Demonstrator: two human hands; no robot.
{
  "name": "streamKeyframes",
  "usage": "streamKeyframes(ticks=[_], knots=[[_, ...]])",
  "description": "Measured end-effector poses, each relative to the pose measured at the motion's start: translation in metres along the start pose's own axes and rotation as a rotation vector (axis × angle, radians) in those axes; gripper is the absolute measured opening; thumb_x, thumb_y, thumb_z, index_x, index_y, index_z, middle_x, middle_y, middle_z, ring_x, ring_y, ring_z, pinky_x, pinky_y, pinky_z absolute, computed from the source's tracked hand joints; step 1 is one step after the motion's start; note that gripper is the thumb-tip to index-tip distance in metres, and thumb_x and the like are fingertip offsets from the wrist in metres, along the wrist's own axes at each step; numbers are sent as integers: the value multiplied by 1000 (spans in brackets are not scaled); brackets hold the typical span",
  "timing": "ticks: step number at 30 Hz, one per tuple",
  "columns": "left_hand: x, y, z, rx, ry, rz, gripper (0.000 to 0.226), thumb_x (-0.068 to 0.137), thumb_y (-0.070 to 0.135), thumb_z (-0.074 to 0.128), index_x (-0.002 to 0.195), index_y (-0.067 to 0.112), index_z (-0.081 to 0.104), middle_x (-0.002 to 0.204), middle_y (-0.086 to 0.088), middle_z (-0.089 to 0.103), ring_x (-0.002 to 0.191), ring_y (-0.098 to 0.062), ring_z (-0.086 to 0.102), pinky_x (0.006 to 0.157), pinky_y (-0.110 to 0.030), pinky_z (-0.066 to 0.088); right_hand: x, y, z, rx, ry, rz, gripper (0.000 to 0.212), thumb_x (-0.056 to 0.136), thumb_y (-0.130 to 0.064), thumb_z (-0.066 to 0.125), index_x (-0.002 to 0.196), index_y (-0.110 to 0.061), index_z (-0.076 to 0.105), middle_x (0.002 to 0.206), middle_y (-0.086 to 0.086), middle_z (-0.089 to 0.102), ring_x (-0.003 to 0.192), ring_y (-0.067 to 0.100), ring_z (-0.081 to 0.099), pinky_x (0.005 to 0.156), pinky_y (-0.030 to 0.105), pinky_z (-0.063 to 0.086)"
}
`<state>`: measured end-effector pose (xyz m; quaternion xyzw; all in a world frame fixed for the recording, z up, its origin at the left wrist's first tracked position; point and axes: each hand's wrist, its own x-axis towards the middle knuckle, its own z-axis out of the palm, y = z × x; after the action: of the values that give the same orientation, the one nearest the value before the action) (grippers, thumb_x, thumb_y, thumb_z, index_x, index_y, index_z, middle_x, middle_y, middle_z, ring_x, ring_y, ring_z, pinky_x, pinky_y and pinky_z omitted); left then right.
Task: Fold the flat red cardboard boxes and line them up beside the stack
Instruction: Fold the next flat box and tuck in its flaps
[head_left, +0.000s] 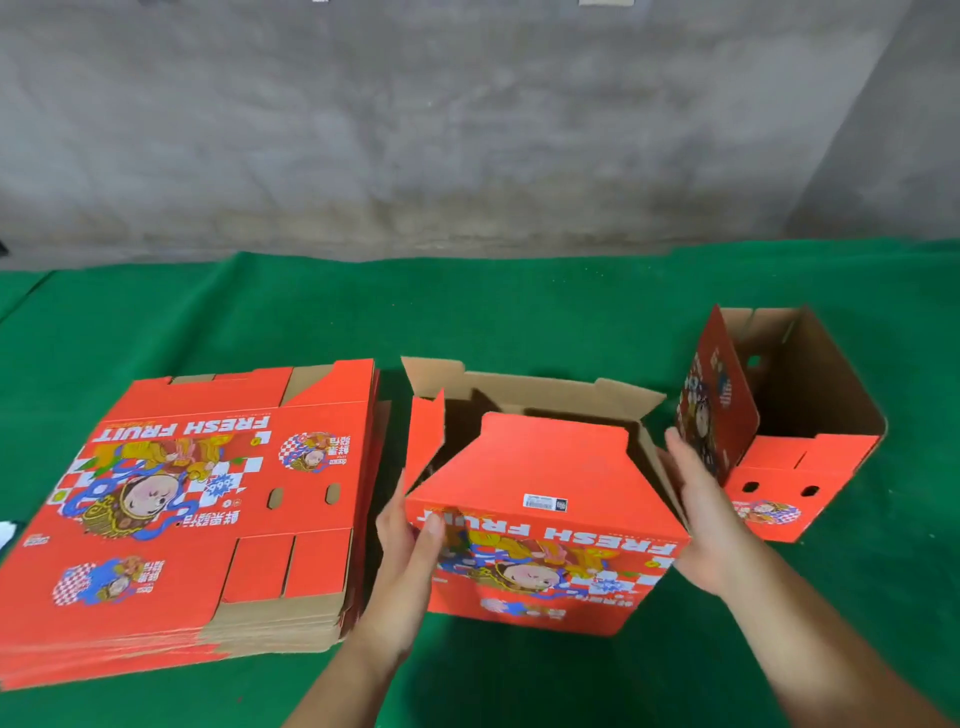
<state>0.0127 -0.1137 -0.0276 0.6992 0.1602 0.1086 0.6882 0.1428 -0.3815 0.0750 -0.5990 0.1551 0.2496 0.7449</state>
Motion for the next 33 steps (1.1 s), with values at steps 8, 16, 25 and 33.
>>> streamKeyframes(ticks=[8, 16, 25, 33], knots=[[36, 49, 28, -16, 47, 56, 110, 73, 70, 74, 157, 47, 6, 162, 13, 34, 149, 4, 35, 129, -45, 25, 0, 27, 0, 186, -31, -110, 50, 92, -59, 61, 138, -39, 57, 135, 9, 68, 121, 31, 66, 100, 48, 52], [10, 82, 88, -87, -472, 103, 120, 94, 45, 73, 158, 35, -28, 166, 32, 20, 145, 15, 33, 117, -19, 37, -12, 72, 42, 233, 353, -247, 25, 99, -40, 61, 111, -23, 47, 101, 11, 59, 87, 24, 64, 78, 42, 52], [-57, 76, 82, -150, -282, 190, 98, 89, 20, 82, 153, 65, 24, 159, 18, 47, 147, 0, 42, 119, -22, 37, -62, 88, 57, 17, 389, -429, 51, 69, -30, 57, 118, -38, 44, 129, 8, 48, 97, 24, 55, 77, 33, 45], [9, 76, 13, 58, -91, 34, 23, 109, 15, 55, 121, 25, 72, 115, 12, 77, 110, -9, 68, 95, -26, 51, -31, 106, 13, -437, 35, -642, 57, 80, -56, 63, 135, -51, 51, 133, -9, 49, 116, 4, 57, 90, 7, 42]])
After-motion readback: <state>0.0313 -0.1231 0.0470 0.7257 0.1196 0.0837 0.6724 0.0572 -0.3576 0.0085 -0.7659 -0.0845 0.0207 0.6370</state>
